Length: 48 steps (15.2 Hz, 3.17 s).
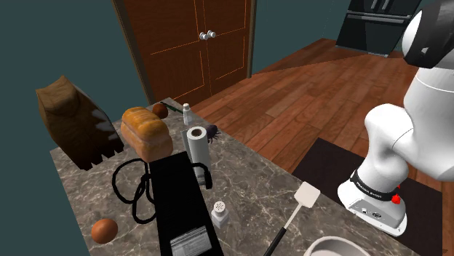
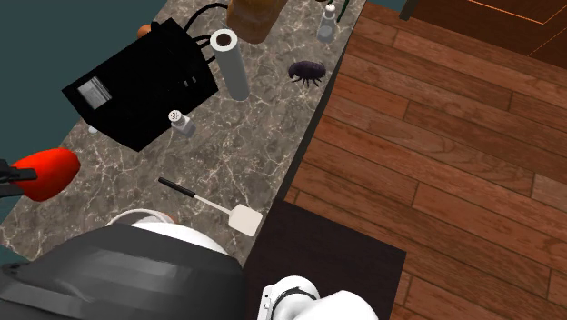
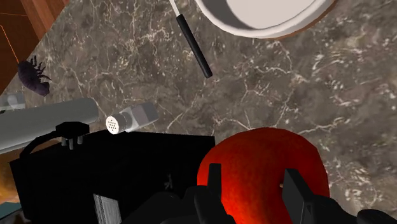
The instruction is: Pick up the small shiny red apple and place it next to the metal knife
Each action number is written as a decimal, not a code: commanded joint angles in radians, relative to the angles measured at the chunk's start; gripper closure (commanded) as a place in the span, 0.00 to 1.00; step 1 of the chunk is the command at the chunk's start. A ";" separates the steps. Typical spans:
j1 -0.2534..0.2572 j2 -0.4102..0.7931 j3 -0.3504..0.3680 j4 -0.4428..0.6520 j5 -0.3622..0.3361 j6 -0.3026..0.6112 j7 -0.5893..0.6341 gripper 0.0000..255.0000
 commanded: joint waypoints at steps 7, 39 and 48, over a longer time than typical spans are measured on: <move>0.016 0.087 -0.025 0.160 -0.056 -0.074 -0.055 1.00; 0.008 0.220 -0.073 -0.039 -0.156 0.199 0.079 1.00; 0.008 0.220 -0.073 -0.039 -0.156 0.199 0.079 0.00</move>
